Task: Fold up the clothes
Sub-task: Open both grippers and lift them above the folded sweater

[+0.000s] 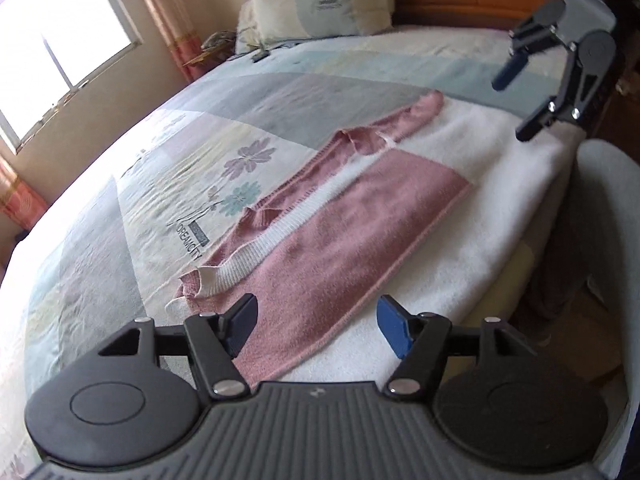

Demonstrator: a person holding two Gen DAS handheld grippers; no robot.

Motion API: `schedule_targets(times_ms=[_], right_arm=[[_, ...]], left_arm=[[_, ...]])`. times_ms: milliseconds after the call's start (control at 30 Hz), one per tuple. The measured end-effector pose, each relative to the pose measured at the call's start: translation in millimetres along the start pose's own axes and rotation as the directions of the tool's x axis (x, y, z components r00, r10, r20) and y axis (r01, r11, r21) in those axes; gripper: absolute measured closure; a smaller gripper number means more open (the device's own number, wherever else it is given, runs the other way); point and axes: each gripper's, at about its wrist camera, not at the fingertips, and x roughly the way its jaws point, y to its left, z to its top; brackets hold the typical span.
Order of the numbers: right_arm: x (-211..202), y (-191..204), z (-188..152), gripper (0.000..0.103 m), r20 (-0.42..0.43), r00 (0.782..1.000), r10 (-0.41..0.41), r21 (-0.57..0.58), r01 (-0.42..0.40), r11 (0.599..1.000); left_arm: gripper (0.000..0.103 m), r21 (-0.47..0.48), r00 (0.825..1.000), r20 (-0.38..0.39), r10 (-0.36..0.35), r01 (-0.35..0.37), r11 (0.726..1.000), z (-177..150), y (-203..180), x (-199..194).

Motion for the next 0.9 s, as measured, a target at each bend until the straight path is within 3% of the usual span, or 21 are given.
schedule_targets(times_ms=[67, 167, 400, 500, 600, 767, 900], right_arm=[[4.5, -10.6, 2.2, 0.015, 0.068, 0.998, 0.003, 0.169, -0.014, 0.985], [24.1, -21.0, -1.3, 0.013, 0.107, 0.994, -0.005, 0.384, -0.037, 0.923], [52.9, -22.6, -21.5, 0.010, 0.119, 0.992, -0.044, 0.582, -0.034, 0.812], [67.6, -29.2, -33.8, 0.008, 0.104, 0.994, -0.031, 0.656, -0.045, 0.753], [70.6, -30.5, -47.0, 0.000, 0.169, 0.985, -0.024, 0.691, -0.101, 0.716], [69.4, -24.5, -49.7, 0.000, 0.180, 0.983, -0.047, 0.688, -0.091, 0.720], [55.1, -19.7, -52.5, 0.000, 0.205, 0.977, -0.065, 0.674, -0.093, 0.733]], left_arm=[[0.034, -0.141, 0.999, -0.001, 0.036, -0.036, 0.989, 0.9, 9.0, 15.6], [0.034, -0.265, 0.998, -0.028, 0.051, -0.057, 0.963, -4.1, 15.1, 37.8], [0.034, -0.456, 0.994, -0.105, 0.006, -0.053, 0.888, -34.8, 15.6, 86.9], [0.025, -0.459, 0.997, -0.072, 0.016, -0.047, 0.887, -44.7, 12.2, 89.7], [0.023, -0.423, 0.997, -0.066, 0.037, -0.061, 0.904, -45.9, 5.0, 88.0], [0.023, -0.437, 0.997, -0.051, 0.064, -0.080, 0.896, -42.8, 5.1, 79.9], [0.022, -0.385, 0.992, 0.042, 0.120, -0.094, 0.918, -35.3, 0.1, 56.9]])
